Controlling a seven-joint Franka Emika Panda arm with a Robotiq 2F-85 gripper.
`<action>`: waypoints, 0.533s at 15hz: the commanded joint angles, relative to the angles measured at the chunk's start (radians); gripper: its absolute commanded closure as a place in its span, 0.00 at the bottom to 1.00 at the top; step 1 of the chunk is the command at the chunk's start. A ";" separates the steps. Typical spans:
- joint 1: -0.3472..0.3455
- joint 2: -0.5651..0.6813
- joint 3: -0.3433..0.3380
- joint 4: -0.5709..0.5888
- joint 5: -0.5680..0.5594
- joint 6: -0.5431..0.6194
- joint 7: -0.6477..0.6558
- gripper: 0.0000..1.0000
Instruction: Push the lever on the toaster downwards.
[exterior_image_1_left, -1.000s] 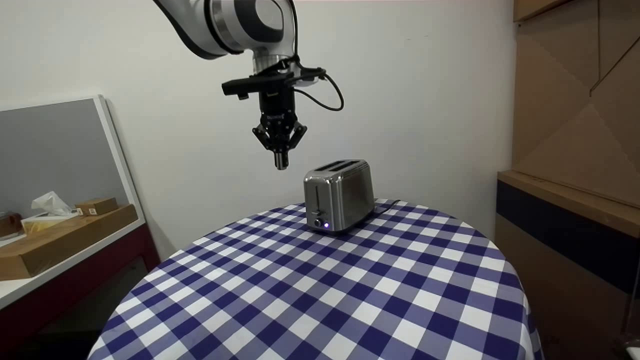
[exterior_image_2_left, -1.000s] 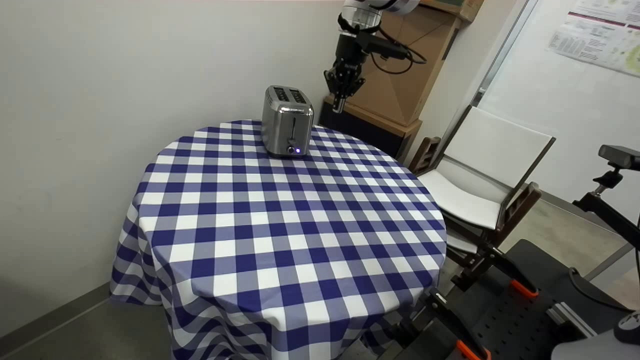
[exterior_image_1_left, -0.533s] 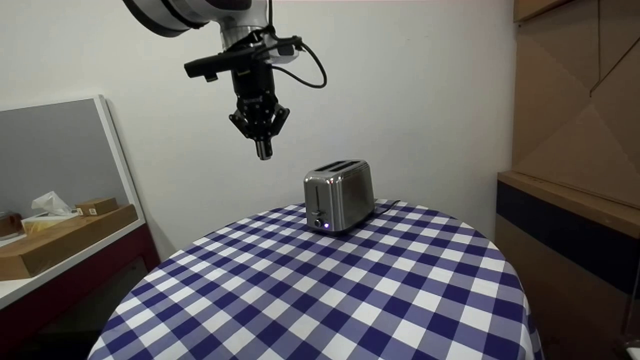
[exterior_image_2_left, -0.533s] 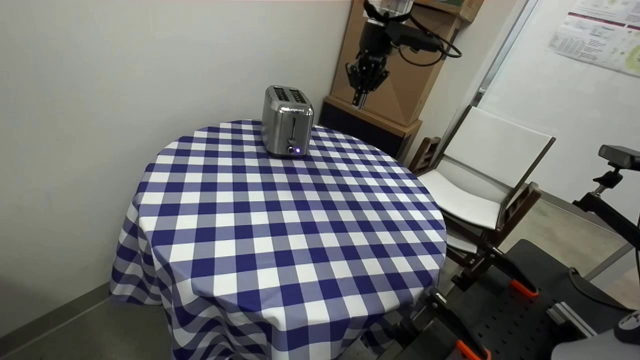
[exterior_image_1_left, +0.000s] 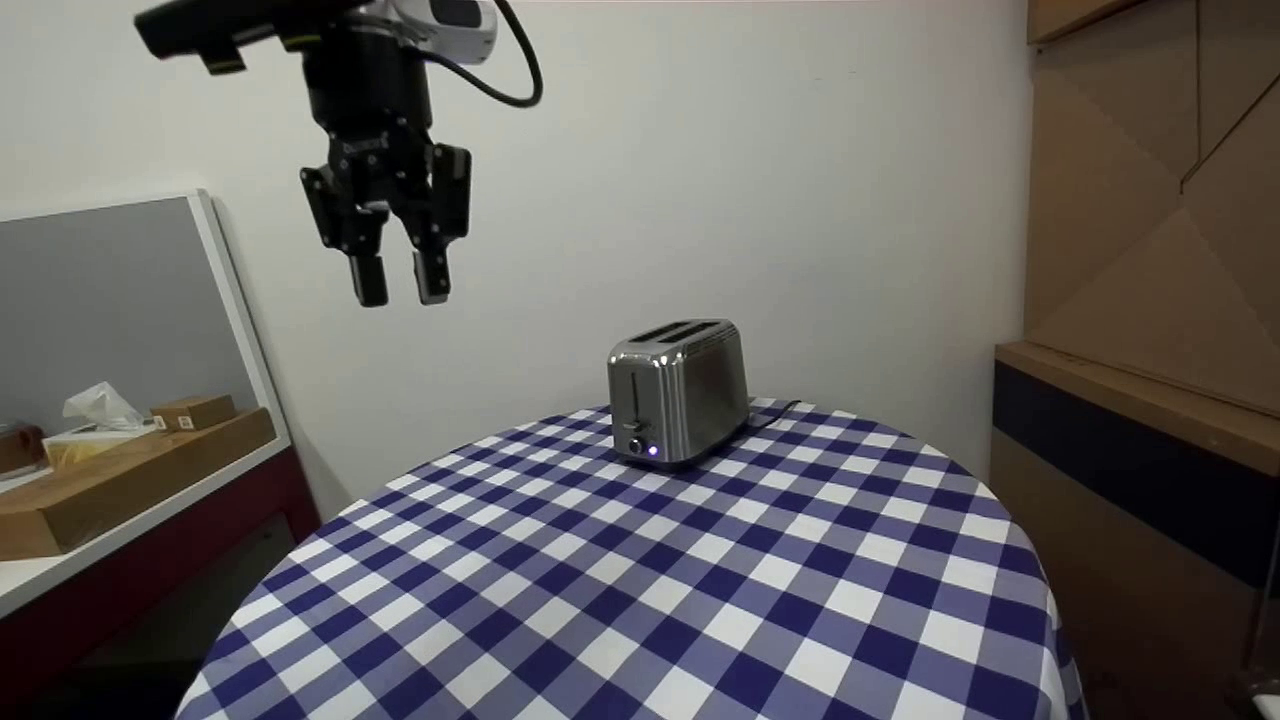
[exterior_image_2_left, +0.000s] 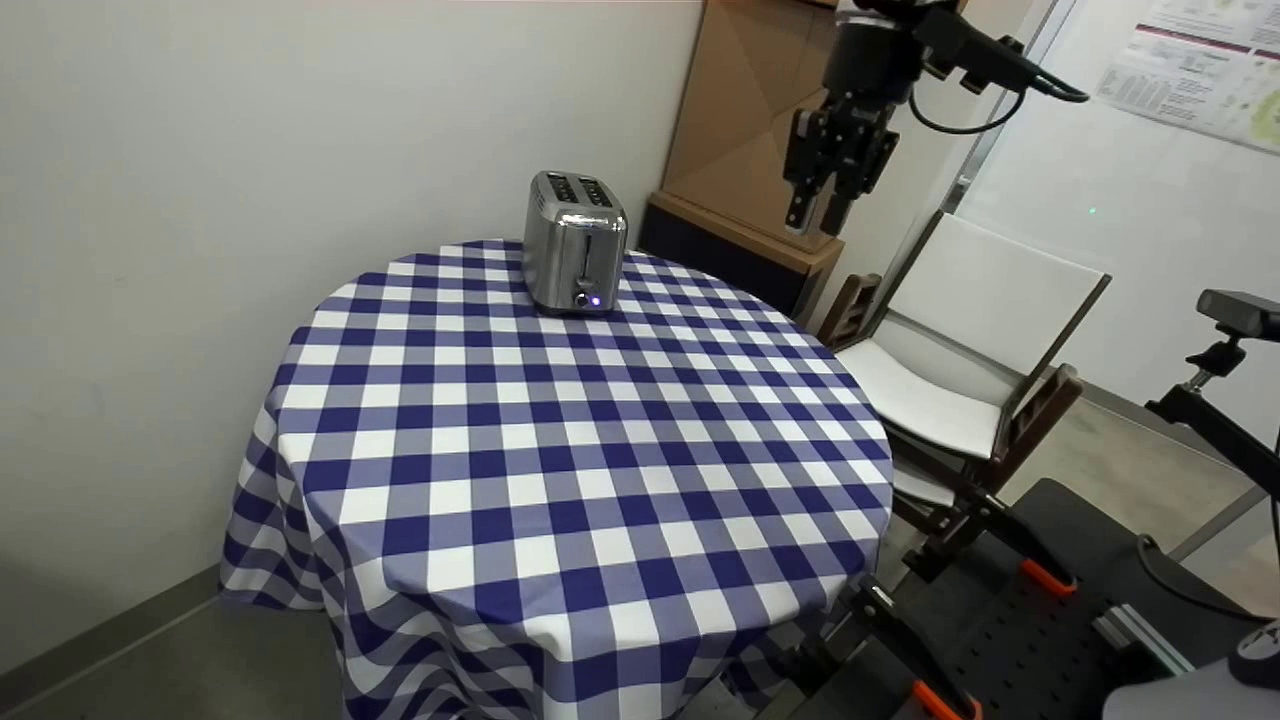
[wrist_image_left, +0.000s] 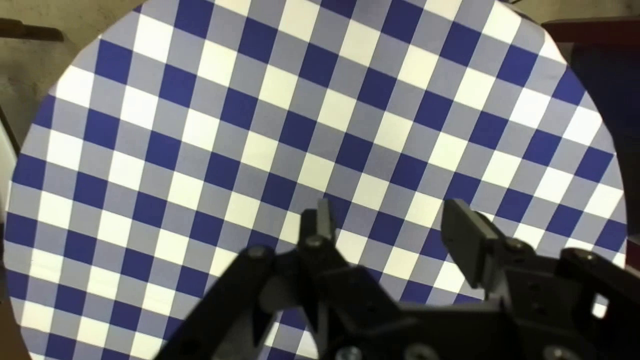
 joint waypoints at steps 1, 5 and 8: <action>0.017 -0.165 -0.031 -0.110 -0.003 -0.011 0.011 0.09; 0.021 -0.163 -0.044 -0.094 -0.009 -0.015 0.005 0.04; 0.020 -0.187 -0.047 -0.105 -0.010 -0.021 0.005 0.00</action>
